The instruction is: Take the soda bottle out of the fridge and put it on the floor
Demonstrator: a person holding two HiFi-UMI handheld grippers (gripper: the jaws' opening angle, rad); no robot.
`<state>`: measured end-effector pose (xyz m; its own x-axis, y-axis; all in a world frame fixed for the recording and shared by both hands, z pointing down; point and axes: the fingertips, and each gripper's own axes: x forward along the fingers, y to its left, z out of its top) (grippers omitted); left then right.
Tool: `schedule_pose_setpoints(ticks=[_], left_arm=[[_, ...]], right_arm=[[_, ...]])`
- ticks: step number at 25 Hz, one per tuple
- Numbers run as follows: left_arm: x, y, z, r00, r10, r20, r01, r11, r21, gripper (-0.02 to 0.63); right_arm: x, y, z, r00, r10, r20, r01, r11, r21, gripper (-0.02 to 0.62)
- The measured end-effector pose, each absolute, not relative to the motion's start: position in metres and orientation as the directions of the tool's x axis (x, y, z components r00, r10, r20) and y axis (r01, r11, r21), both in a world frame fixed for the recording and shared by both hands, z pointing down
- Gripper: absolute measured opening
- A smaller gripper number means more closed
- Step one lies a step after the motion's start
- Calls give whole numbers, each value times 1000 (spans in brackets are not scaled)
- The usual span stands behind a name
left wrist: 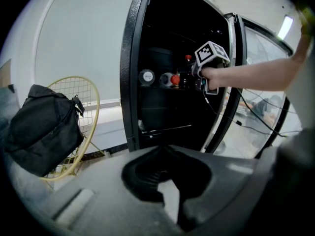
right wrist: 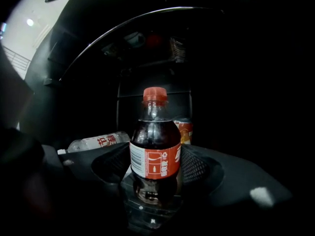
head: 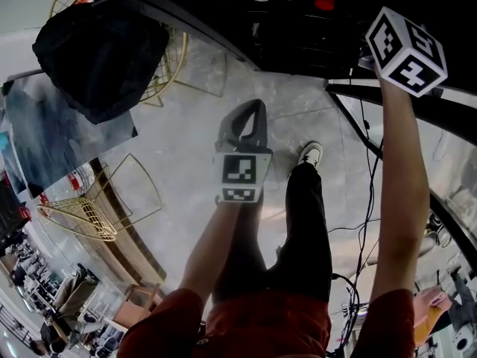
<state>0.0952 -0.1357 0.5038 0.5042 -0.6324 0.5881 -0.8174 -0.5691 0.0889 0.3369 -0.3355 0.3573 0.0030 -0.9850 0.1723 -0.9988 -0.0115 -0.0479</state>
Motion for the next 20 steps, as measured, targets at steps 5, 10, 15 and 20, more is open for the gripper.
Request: schedule_pose_setpoints(ticks=[5, 10, 15, 20], left_arm=[[93, -134, 506, 498, -633, 592, -820, -565, 86, 0], [92, -134, 506, 493, -638, 591, -825, -559, 84, 0], [95, -132, 504, 493, -640, 590, -826, -557, 87, 0], [97, -129, 502, 491, -645, 586, -828, -554, 85, 0]], right_arm=[[336, -334, 357, 5, -986, 165, -999, -12, -40, 302], [336, -334, 358, 2, -986, 168, -999, -8, -38, 302], [337, -333, 359, 0, -985, 174, -999, -8, -47, 301], [336, -328, 359, -6, -984, 180, -999, -3, -47, 301]])
